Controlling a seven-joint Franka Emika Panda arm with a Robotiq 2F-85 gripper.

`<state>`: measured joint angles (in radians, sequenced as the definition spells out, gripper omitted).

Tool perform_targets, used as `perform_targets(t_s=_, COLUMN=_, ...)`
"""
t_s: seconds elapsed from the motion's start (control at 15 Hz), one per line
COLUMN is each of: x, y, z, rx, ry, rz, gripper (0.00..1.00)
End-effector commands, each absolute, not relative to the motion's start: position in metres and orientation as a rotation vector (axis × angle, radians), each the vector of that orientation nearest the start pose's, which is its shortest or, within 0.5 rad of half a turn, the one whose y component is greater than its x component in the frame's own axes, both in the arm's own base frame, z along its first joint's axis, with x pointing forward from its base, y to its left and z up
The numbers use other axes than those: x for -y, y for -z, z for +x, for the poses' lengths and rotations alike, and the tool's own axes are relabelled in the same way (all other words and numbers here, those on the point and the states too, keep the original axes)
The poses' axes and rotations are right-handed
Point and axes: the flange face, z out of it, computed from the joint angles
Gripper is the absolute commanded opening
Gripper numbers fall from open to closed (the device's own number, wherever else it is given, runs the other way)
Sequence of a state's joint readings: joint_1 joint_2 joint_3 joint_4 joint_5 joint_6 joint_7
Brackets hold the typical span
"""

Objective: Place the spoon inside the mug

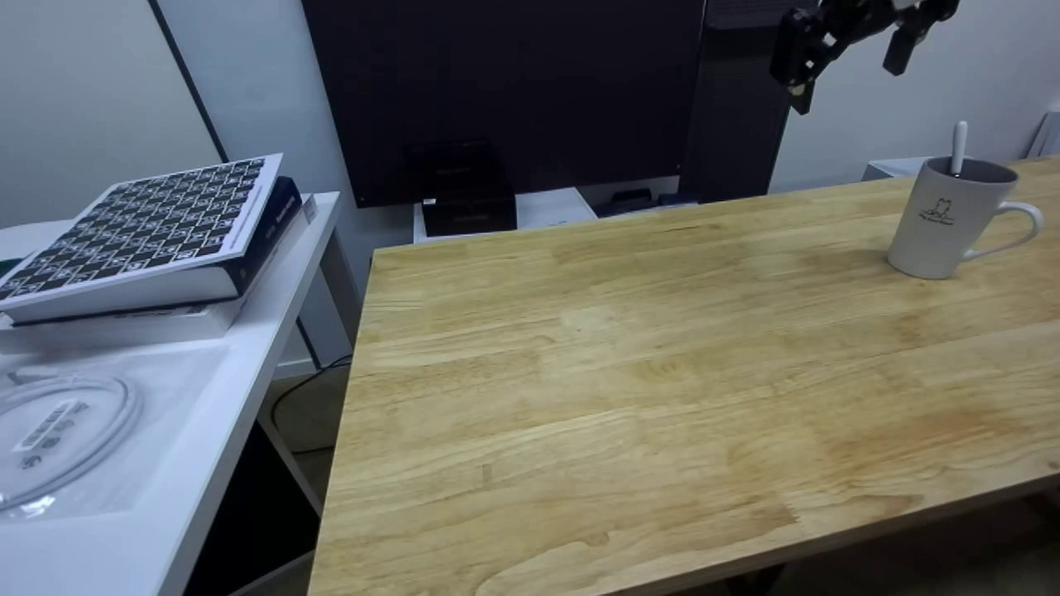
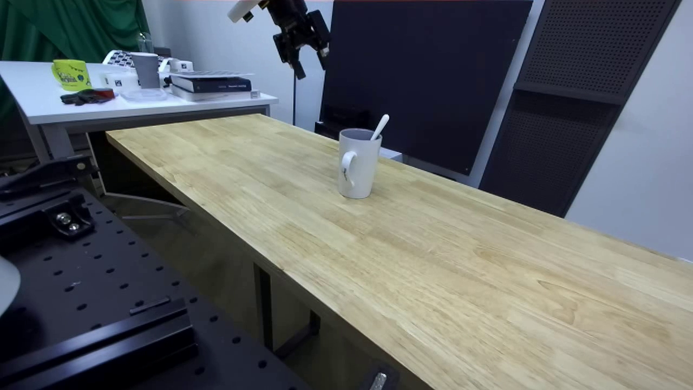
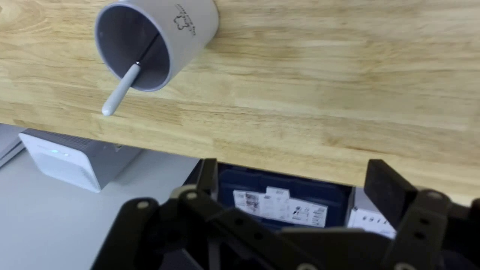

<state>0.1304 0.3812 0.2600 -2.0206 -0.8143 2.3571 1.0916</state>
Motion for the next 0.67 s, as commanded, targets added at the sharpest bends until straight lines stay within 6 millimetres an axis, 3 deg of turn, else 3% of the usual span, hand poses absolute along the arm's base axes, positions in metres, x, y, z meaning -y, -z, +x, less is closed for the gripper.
perform_targets(t_s=0.0, x=-0.235, y=-0.270, z=0.548, rx=0.002, ry=0.278, rz=-3.398, gripper=1.00)
perform_targets(t_s=0.2, x=-0.239, y=-0.265, z=0.534, rx=0.172, ry=0.045, rz=-3.315, gripper=1.00)
perform_targets(t_s=0.47, x=-0.221, y=-0.267, z=0.529, rx=0.248, ry=-0.182, rz=-3.217, gripper=1.00)
perform_targets(t_s=0.53, x=-0.232, y=-0.258, z=0.534, rx=0.228, ry=-0.122, rz=-3.241, gripper=1.00)
perform_targets(t_s=0.6, x=-0.226, y=-0.259, z=0.534, rx=0.236, ry=-0.154, rz=-3.226, gripper=1.00)
